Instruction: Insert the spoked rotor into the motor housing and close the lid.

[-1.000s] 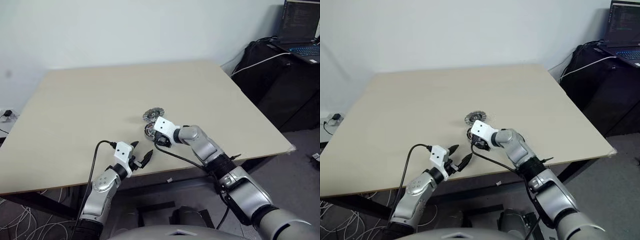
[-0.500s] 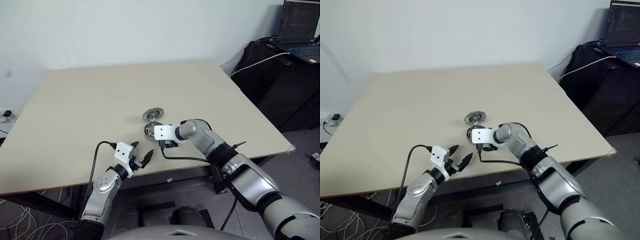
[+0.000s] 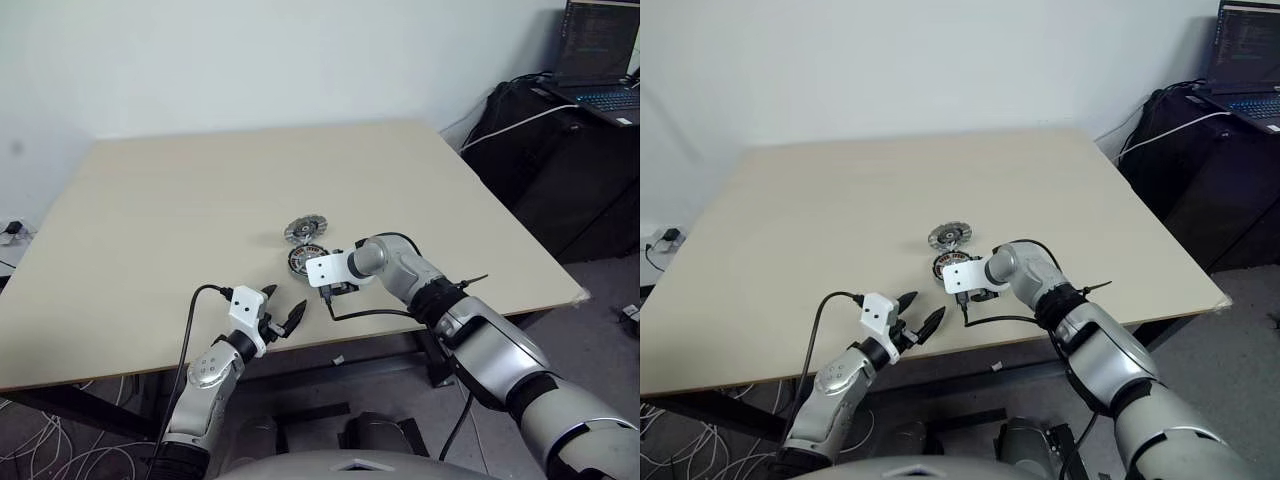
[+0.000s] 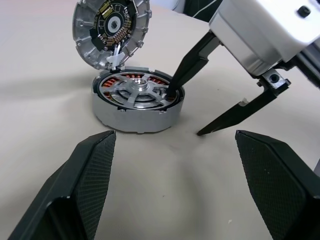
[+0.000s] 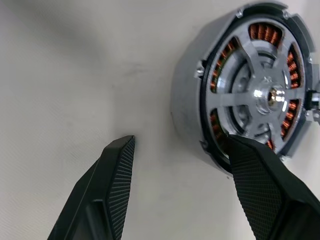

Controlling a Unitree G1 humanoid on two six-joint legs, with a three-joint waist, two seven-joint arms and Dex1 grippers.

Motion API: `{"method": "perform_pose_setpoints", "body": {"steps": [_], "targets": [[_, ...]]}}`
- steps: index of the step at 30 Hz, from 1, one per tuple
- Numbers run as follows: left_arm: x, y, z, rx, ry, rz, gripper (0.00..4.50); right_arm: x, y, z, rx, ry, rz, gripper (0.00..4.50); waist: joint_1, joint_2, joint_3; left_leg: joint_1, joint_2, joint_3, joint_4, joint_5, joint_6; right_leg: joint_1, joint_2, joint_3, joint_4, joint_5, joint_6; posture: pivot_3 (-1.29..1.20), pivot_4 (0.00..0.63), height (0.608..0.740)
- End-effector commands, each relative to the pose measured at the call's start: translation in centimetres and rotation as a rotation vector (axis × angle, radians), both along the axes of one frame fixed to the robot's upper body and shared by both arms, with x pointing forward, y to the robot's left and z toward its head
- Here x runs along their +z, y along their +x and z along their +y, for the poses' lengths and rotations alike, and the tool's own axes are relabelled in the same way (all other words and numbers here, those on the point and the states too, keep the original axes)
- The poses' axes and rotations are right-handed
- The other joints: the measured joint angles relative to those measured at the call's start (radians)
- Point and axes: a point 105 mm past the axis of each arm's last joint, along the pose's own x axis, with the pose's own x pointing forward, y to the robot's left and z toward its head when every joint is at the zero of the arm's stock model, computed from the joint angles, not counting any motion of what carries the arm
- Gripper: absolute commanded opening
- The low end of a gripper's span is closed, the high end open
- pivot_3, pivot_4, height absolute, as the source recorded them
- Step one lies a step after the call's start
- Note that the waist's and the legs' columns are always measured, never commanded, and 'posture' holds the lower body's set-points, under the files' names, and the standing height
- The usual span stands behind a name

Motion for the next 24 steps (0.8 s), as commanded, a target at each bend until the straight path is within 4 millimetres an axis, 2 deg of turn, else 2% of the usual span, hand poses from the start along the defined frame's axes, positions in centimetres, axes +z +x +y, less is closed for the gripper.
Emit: {"method": "perform_pose_setpoints", "body": {"steps": [1, 4, 9, 10, 24], "targets": [[1.48, 0.39, -0.14, 0.007, -0.024, -0.058, 4.04, 1.46, 1.02, 0.49, 0.018, 0.003, -0.05, 2.93, -0.001, 0.0, 0.0, 0.0, 0.0, 0.0, 0.0, 0.0, 0.0, 0.0, 0.0, 0.0, 0.0, 0.0, 0.0, 0.0, 0.0, 0.74], [1.53, 0.42, -0.11, 0.011, -0.025, -0.06, 4.04, 1.45, 1.13, 0.48, 0.018, 0.001, -0.05, 2.26, -0.001, 0.0, 0.0, 0.0, 0.0, 0.0, 0.0, 0.001, -0.001, 0.0, 0.0, 0.0, 0.0, 0.0, -0.001, 0.0, 0.0, 0.74], [1.56, 0.57, 0.14, 0.017, -0.023, -0.062, 4.04, 1.37, 1.18, 0.41, 0.015, 0.006, -0.051, 0.61, -0.001, 0.0, 0.0, 0.001, 0.0, 0.0, 0.0, 0.001, -0.001, 0.0, 0.0, 0.0, 0.0, 0.001, -0.001, 0.0, 0.0, 0.74], [1.56, 0.58, 0.15, 0.018, -0.023, -0.062, 4.04, 1.35, 1.17, 0.37, 0.014, 0.009, -0.05, 0.44, -0.001, 0.0, 0.0, 0.001, 0.0, 0.0, 0.0, 0.001, -0.001, 0.0, 0.0, 0.0, 0.0, 0.001, -0.001, 0.0, 0.0, 0.74], [1.55, 0.74, -0.05, 0.013, -0.031, -0.06, 4.04, 1.22, 0.55, -0.34, -0.083, 0.133, -0.016, 0.44, 0.004, 0.0, 0.0, 0.0, 0.0, 0.0, 0.0, 0.001, -0.001, 0.0, 0.0, 0.001, 0.0, 0.001, -0.001, 0.0, 0.0, 0.74]]}}
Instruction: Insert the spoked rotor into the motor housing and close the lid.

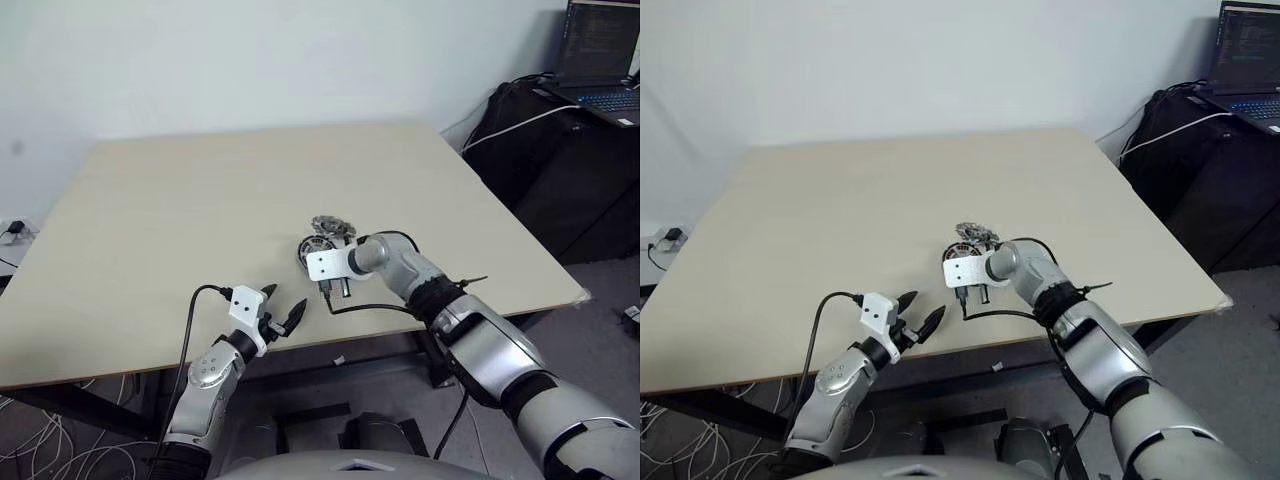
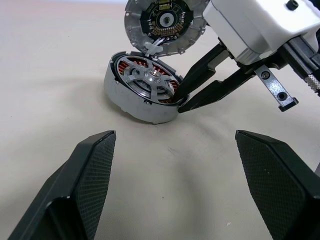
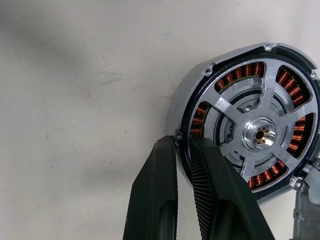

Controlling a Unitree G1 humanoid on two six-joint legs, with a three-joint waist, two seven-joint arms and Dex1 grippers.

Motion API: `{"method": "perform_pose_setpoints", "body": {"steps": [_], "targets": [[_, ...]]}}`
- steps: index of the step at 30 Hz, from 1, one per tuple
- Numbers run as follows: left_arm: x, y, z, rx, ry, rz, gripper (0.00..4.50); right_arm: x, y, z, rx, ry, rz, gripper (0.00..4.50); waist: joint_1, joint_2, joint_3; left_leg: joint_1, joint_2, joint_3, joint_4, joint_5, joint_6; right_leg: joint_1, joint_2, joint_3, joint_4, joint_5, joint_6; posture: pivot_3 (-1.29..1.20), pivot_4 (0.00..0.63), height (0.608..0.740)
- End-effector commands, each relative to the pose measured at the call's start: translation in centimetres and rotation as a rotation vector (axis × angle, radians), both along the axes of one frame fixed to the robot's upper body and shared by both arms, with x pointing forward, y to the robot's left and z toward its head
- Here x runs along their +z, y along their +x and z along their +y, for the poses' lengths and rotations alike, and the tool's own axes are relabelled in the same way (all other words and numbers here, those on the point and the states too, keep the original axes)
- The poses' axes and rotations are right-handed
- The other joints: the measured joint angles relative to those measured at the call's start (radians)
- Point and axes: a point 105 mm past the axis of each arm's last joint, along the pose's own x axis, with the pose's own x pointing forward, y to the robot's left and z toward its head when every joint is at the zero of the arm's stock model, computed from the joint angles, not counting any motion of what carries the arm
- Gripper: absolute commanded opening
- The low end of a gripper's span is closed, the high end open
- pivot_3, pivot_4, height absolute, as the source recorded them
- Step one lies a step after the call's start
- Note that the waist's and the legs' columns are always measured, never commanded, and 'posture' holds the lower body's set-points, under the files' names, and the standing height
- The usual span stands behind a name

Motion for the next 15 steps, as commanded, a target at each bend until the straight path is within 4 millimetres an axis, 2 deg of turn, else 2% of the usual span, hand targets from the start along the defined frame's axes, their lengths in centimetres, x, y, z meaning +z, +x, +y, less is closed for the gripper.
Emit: {"method": "perform_pose_setpoints", "body": {"steps": [1, 8, 15], "targets": [[1.4, 0.6, -0.1, 0.005, -0.021, -0.056, 4.04, 1.1, 0.2, -0.2, -0.033, 0.059, -0.009, 0.44, 0.002, 0.0, 0.0, 0.0, 0.0, 0.0, 0.0, 0.0, 0.0, 0.0, 0.0, 0.0, 0.0, 0.0, 0.0, 0.0, 0.0, 0.74], [1.4, 0.7, -0.3, 0.0, -0.027, -0.052, 4.04, 2.2, -0.5, -1.3, -0.087, 0.11, 0.014, 0.44, 0.008, 0.0, 0.0, -0.001, 0.0, 0.0, 0.0, 0.0, 0.0, 0.0, 0.0, 0.0, -0.001, 0.0, -0.001, 0.0, 0.0, 0.74], [1.2, 0.7, -0.3, -0.003, -0.03, -0.043, 4.04, 2.6, -4.0, -2.1, -0.071, 0.135, 0.164, 0.44, 0.012, 0.0, 0.0, -0.001, 0.0, -0.001, 0.0, 0.0, 0.001, -0.001, 0.0, -0.001, -0.001, 0.0, 0.0, 0.0, 0.0, 0.74]]}}
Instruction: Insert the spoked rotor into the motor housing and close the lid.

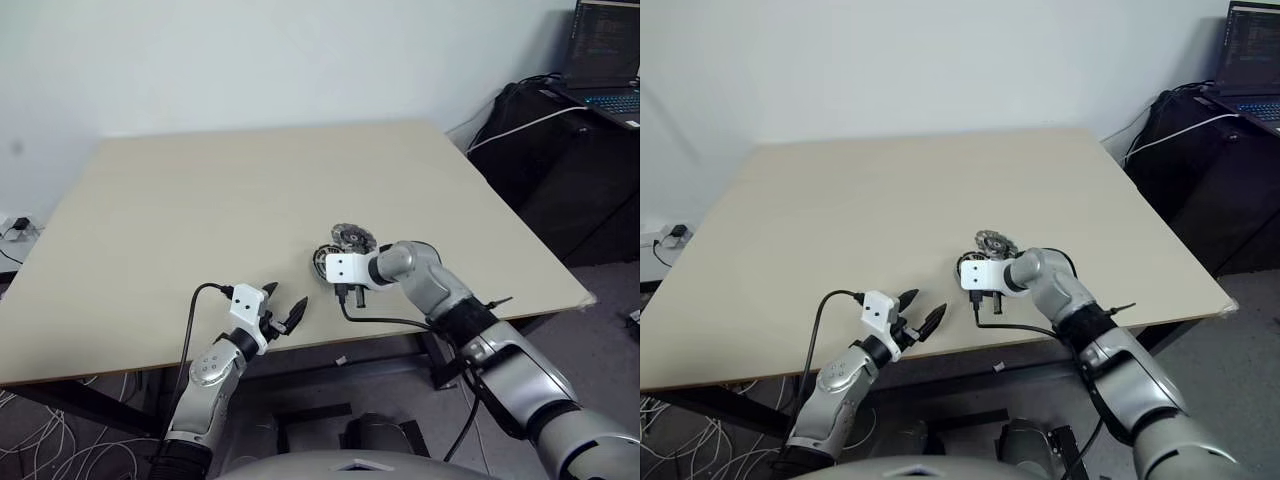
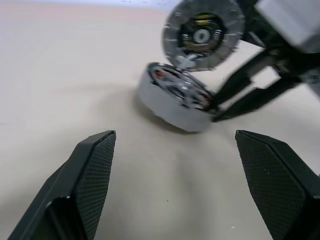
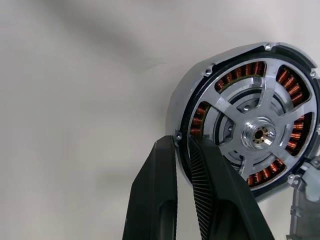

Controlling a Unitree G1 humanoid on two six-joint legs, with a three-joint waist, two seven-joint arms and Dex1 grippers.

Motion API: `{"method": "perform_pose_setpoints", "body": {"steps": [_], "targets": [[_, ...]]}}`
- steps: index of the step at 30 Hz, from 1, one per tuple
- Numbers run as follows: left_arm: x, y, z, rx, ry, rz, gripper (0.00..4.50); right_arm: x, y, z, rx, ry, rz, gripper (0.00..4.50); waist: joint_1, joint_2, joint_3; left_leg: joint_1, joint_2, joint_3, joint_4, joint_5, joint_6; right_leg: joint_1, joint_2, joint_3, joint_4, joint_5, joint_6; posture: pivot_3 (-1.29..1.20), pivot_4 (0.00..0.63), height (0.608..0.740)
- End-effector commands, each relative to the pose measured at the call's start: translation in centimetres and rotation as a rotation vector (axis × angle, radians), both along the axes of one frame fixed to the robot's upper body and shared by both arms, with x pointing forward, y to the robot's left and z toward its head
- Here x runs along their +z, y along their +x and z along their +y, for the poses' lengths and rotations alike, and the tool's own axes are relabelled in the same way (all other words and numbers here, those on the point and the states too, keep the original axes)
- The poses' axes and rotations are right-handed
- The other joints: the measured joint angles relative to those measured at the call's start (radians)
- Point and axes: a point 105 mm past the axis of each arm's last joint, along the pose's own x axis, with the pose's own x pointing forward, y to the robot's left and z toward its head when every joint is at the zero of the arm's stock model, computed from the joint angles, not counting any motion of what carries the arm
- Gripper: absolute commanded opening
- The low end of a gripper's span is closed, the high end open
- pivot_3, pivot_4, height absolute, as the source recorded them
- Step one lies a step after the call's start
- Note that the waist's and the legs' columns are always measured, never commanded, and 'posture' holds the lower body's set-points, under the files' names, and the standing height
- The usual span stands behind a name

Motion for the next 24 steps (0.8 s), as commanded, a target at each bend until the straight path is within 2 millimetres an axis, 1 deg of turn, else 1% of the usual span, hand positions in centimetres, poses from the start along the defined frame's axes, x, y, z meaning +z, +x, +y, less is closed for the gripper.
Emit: {"method": "perform_pose_setpoints", "body": {"steps": [1, 6, 9, 12, 14, 16, 20, 24], "targets": [[1.0, 0.5, -0.1, -0.002, -0.023, -0.039, 4.04, 2.1, -1.2, 0.8, 0.002, 0.086, 0.044, 0.44, 0.0, 0.0, 0.0, 0.0, 0.0, 0.0, 0.0, 0.0, 0.0, 0.0, 0.0, 0.0, 0.0, 0.0, 0.0, 0.0, 0.0, 0.74], [1.0, 0.6, -0.1, -0.007, -0.022, -0.034, 4.04, 2.9, -3.4, 2.0, -0.066, 0.195, 0.19, 0.44, 0.0, 0.0, 0.0, 0.0, 0.0, -0.001, 0.0, 0.0, 0.0, -0.001, 0.0, -0.001, 0.0, 0.0, 0.0, 0.0, 0.0, 0.74], [0.9, 0.6, -0.1, -0.008, -0.022, -0.031, 4.04, 3.1, -3.8, 2.6, -0.103, 0.227, 0.225, 0.44, 0.001, 0.0, 0.0, 0.0, 0.0, -0.002, 0.0, 0.0, 0.0, -0.002, 0.0, -0.002, 0.0, 0.0, 0.0, 0.0, 0.0, 0.74], [0.8, 0.5, -0.1, -0.009, -0.023, -0.027, 4.04, 3.1, -3.4, 3.5, -0.187, 0.26, 0.252, 0.44, 0.001, 0.0, 0.0, 0.001, 0.0, -0.002, 0.001, 0.0, 0.0, -0.002, -0.001, -0.003, 0.0, 0.0, 0.0, 0.0, 0.0, 0.74], [0.8, 0.5, -0.2, -0.009, -0.023, -0.027, 4.04, 2.9, -3.1, 3.7, -0.227, 0.267, 0.252, 0.44, 0.001, 0.0, 0.0, 0.001, 0.0, -0.002, 0.001, -0.003, -0.004, -0.002, -0.001, -0.003, 0.0, 0.0, 0.0, 0.0, 0.0, 0.74], [0.8, 0.4, -0.1, -0.004, -0.025, -0.026, 4.04, 2.6, -2.3, 4.3, -0.308, 0.295, 0.248, 0.44, 0.0, 0.0, 0.0, 0.0, 0.0, -0.003, 0.001, -0.003, -0.004, -0.002, -0.001, -0.003, 0.0, 0.0, -0.001, 0.0, 0.0, 0.74], [0.8, 0.3, 0.0, 0.002, -0.027, -0.024, 4.04, 2.2, -1.3, 5.1, -0.412, 0.325, 0.255, 0.44, 0.0, 0.0, 0.0, 0.0, 0.0, -0.003, 0.001, -0.002, -0.004, -0.002, -0.001, -0.004, 0.0, 0.0, -0.002, 0.0, 0.0, 0.74], [0.8, 0.3, 0.0, 0.006, -0.028, -0.022, 4.04, 1.7, -0.9, 5.9, -0.484, 0.342, 0.273, 0.44, 0.0, 0.0, 0.0, 0.001, 0.0, -0.003, 0.001, -0.002, -0.004, -0.002, -0.001, -0.004, 0.0, 0.001, -0.001, 0.0, 0.0, 0.74]]}}
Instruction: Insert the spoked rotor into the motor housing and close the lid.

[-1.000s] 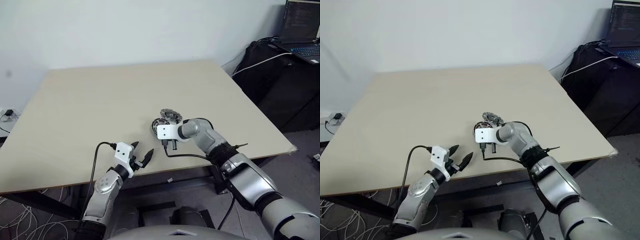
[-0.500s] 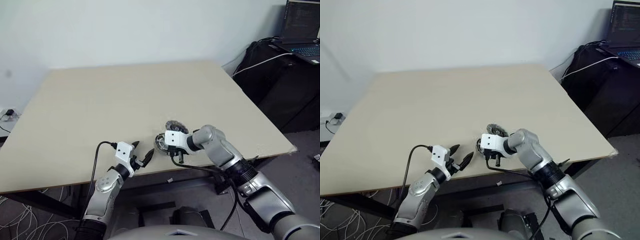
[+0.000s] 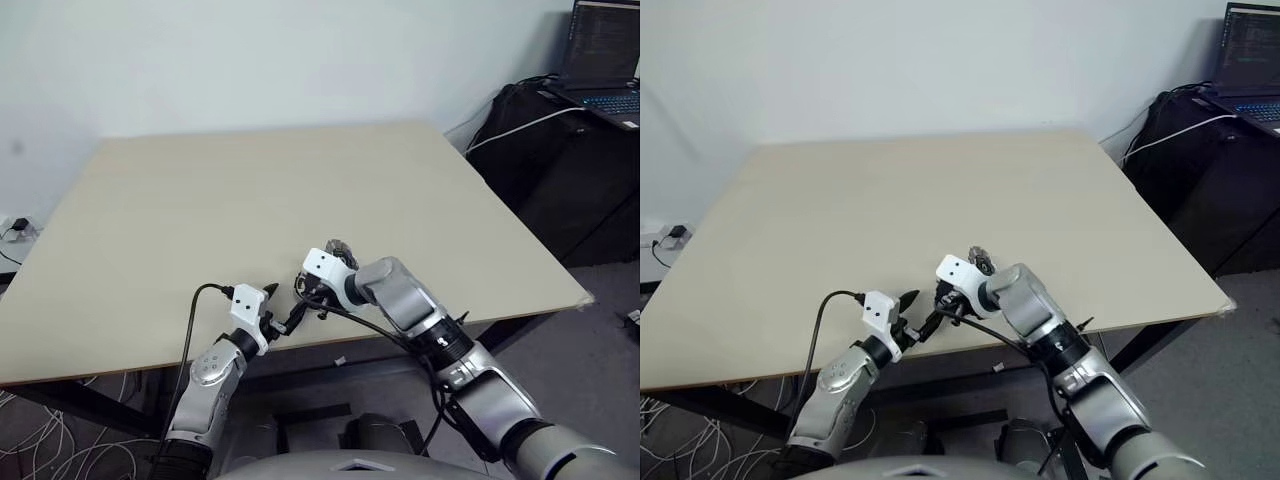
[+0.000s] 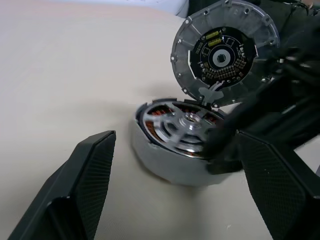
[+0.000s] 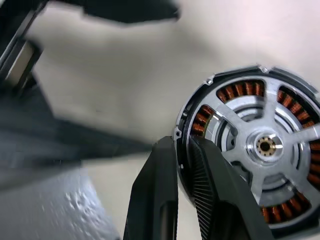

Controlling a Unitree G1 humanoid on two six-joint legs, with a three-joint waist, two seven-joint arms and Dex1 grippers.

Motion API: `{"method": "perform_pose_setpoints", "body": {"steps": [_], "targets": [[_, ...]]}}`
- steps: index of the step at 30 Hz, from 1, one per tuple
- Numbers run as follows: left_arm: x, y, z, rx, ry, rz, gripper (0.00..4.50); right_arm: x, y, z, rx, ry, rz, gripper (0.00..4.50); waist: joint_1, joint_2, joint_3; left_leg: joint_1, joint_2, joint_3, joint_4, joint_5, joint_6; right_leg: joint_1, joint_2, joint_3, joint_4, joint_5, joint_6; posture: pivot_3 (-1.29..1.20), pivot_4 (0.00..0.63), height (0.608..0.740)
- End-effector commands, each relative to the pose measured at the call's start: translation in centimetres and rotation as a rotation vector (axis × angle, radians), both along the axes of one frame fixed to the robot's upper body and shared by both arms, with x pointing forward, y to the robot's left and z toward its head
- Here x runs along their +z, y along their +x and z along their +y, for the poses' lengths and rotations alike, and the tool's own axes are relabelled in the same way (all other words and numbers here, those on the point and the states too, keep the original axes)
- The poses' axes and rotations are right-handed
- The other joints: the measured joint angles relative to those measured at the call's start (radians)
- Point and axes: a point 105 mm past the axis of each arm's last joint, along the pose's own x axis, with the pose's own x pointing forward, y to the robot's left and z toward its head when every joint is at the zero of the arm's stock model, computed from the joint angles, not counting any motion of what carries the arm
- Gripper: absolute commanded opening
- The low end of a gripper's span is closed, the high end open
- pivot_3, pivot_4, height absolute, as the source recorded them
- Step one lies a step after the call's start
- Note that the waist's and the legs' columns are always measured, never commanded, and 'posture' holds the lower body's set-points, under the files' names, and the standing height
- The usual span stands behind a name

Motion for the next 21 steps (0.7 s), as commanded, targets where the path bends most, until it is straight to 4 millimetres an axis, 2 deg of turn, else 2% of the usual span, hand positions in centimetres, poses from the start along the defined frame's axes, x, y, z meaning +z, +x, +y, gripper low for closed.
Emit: {"method": "perform_pose_setpoints", "body": {"steps": [1, 4, 7, 13, 18, 21], "targets": [[1.0, 0.3, 0.0, 0.005, -0.023, -0.035, 4.04, 1.4, 1.7, 0.2, -0.091, 0.028, -0.05, 0.44, 0.0, 0.0, 0.0, 0.0, 0.0, 0.0, 0.0, 0.0, 0.0, 0.0, 0.0, 0.0, 0.0, 0.0, 0.0, 0.0, 0.0, 0.74], [1.0, 0.3, 0.0, 0.004, -0.024, -0.034, 4.04, 1.5, 1.7, 0.8, -0.12, 0.063, -0.029, 0.44, -0.001, 0.0, 0.0, 0.001, 0.0, 0.0, 0.0, 0.0, 0.0, 0.0, 0.0, 0.0, 0.0, 0.0, 0.001, 0.0, 0.0, 0.74], [1.0, 0.3, -0.1, 0.002, -0.024, -0.034, 4.04, 2.1, 1.7, 1.7, -0.141, 0.123, -0.003, 1.12, -0.001, 0.0, 0.0, 0.001, 0.0, 0.0, 0.0, 0.0, 0.0, 0.0, 0.0, 0.0, 0.0, 0.0, 0.001, 0.0, 0.0, 0.74], [1.1, 0.3, 0.0, 0.0, -0.025, -0.034, 4.04, 3.0, 1.8, 2.7, -0.19, 0.196, 0.03, 2.96, 0.003, 0.0, 0.0, 0.0, 0.0, 0.0, 0.0, 0.0, 0.0, 0.0, -0.001, -0.001, 0.0, 0.001, 0.001, 0.0, 0.0, 0.74], [1.0, 0.3, -0.1, -0.001, -0.028, -0.032, 4.04, 4.5, 1.8, 3.9, -0.216, 0.297, 0.069, 4.36, 0.003, 0.0, 0.0, 0.0, -0.001, 0.0, 0.0, 0.002, 0.002, 0.001, -0.003, -0.001, -0.001, 0.002, 0.003, 0.0, 0.0, 0.74], [1.0, 0.3, 0.0, -0.001, -0.028, -0.03, 4.04, 5.8, 1.9, 4.7, -0.229, 0.371, 0.09, 4.47, 0.001, 0.0, 0.0, 0.0, -0.001, 0.0, 0.0, 0.002, 0.002, 0.001, -0.003, -0.001, -0.001, 0.003, 0.003, 0.0, 0.0, 0.74]]}}
